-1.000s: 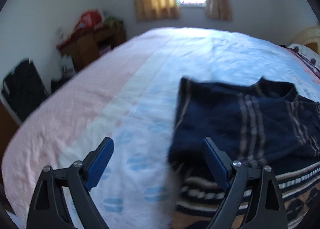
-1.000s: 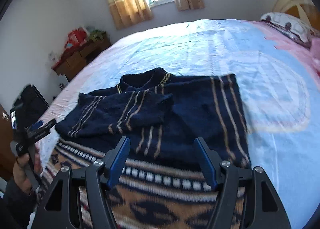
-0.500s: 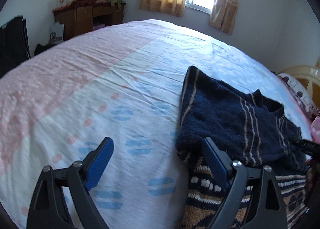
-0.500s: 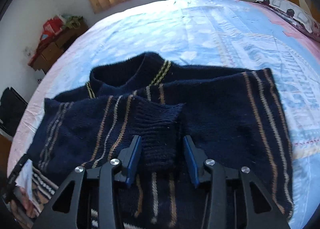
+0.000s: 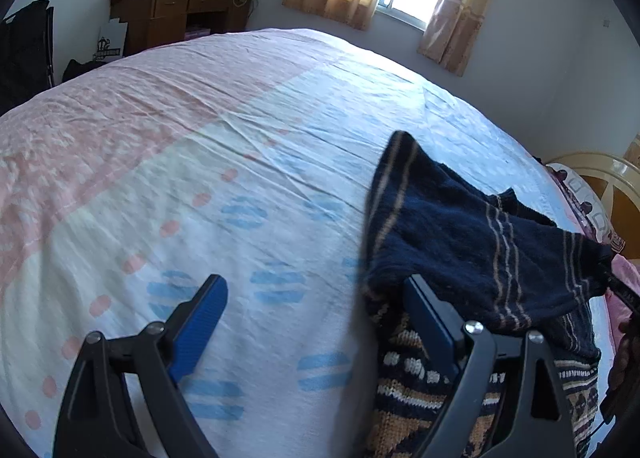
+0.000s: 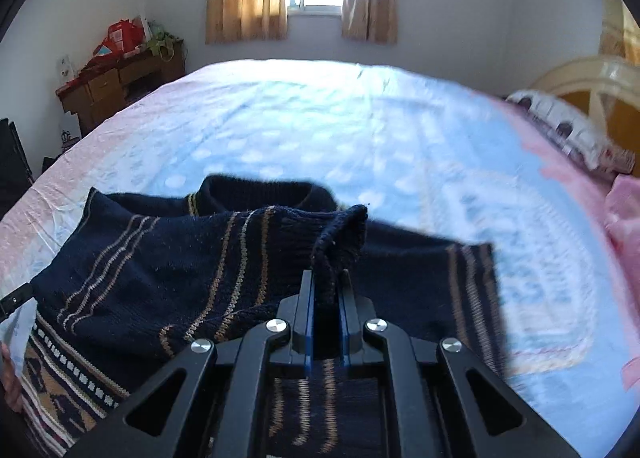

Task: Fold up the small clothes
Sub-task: 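Grasp the folded sleeve cuff with the right tool and straighten it, then open the right tool and release the cuff onto the sweater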

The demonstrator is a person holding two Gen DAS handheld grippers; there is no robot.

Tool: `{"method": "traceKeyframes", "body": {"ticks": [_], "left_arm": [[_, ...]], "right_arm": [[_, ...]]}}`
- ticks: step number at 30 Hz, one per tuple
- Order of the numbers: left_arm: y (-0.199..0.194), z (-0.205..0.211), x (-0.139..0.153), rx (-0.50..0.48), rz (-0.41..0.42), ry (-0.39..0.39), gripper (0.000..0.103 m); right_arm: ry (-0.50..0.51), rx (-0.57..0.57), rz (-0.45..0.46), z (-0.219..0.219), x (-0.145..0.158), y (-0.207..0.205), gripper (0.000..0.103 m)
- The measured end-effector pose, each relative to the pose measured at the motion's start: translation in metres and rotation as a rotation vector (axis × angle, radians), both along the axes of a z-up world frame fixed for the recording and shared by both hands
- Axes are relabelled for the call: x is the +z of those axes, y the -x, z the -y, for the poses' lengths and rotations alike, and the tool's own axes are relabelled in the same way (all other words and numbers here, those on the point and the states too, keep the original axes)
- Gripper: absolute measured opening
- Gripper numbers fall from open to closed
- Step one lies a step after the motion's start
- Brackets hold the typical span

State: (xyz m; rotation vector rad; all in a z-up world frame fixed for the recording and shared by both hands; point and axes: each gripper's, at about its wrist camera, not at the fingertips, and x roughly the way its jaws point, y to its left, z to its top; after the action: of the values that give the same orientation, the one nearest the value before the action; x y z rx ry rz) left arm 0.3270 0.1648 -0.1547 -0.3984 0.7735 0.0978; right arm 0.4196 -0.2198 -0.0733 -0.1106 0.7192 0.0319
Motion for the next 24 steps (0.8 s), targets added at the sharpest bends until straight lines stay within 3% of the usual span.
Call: {"method": "traceKeyframes", "body": {"ticks": [7,15,17,19,24], "left_arm": [[-0.002,-0.001,-0.003,-0.016,-0.021,0.016,0.092],[-0.008,0.015,-0.003,-0.082,-0.040,-0.044,0.092],[-0.006,0.017,0.003,-0.084,-0.026,-0.063,0.092],[-0.008,0.023,0.012,-0.107,-0.008,-0.085,0.092],[-0.024,0.054,0.032,-0.160,0.036,-0.252,0.094]], "right_arm": [[0.033,-0.070,0.014,0.018,0.008,-0.004,0.009],[0.036,-0.131,-0.159,0.047,-0.048,-0.031,0.010],[0.038,-0.135,-0.150,0.050,-0.052,-0.031,0.024],[0.041,-0.162,-0.135,0.055,-0.049,-0.028,0.052],[-0.031,-0.100,-0.074,0.050,-0.030,-0.011,0.053]]}}
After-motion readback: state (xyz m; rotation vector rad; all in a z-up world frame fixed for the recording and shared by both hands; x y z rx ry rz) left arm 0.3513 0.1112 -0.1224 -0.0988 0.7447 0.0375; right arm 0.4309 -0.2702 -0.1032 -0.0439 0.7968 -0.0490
